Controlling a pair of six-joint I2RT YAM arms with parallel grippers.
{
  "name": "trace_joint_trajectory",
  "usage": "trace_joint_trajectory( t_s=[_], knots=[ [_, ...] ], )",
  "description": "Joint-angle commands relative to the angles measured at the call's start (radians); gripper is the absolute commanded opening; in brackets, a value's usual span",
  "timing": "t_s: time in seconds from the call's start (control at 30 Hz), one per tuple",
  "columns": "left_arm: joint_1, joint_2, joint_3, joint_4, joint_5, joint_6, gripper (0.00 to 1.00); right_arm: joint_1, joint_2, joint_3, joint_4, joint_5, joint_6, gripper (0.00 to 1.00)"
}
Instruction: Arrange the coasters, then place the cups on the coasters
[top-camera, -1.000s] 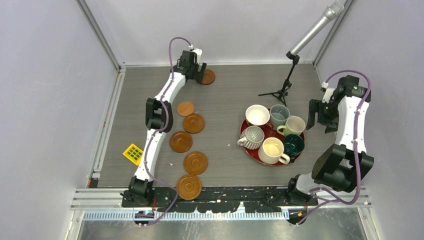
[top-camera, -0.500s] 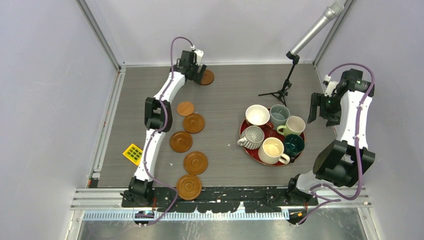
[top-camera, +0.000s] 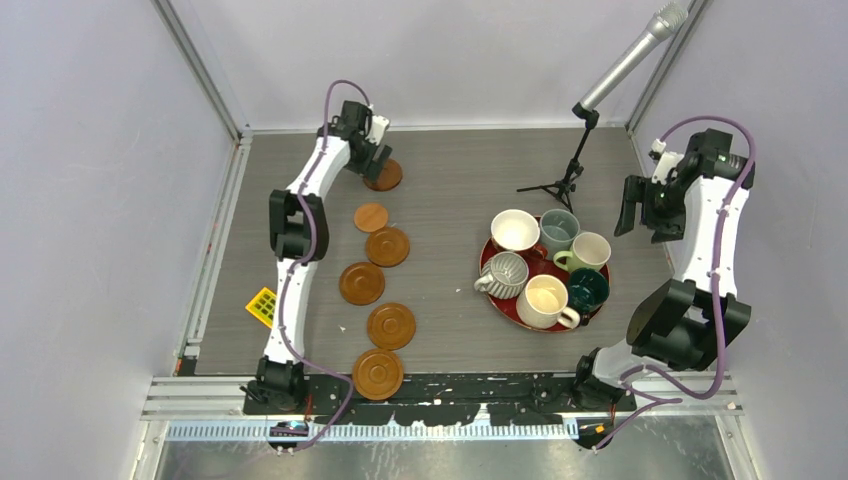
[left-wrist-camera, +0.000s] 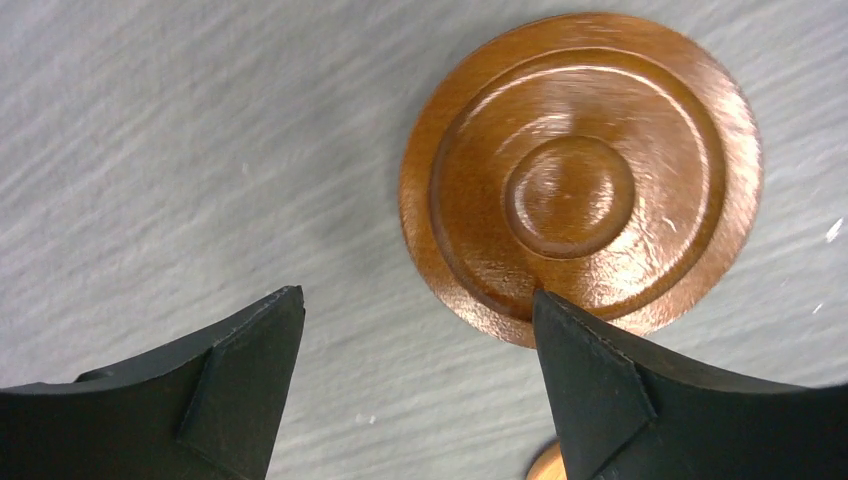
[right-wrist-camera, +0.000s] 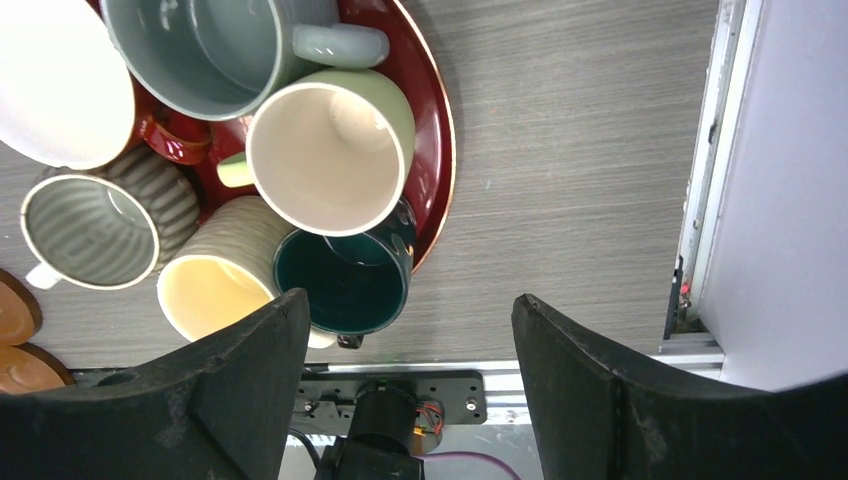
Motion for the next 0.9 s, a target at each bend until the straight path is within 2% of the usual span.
trace_joint_trajectory(
  t_s=[0.0,0.17,0.53,0.7,0.87],
  knots=[
    [0.074,-0.029,-0.069,-0.280,0.002,0.058,0.85,0.003,0.017,0.069,0.004,-0.063,0.002,0.79],
    [0.163,-0.156,-0.275,-0.268,0.049,0.088,0.81,0.016,-0.024,0.068,0.072,-0.140,0.018,0.84],
    [0.357,-0.402,-0.737,-0.190,0.039,0.171,0.75,0.112,-0.071,0.042,0.163,-0.202,0.046,0.85],
    [0.434,-0.479,-0.851,-0.168,0.040,0.210,0.74,0.198,-0.091,0.013,0.202,-0.202,0.050,0.85],
    [0.454,-0.523,-0.879,-0.160,0.061,0.230,0.74,0.257,-0.092,0.008,0.254,-0.210,0.077,0.85]
  ],
)
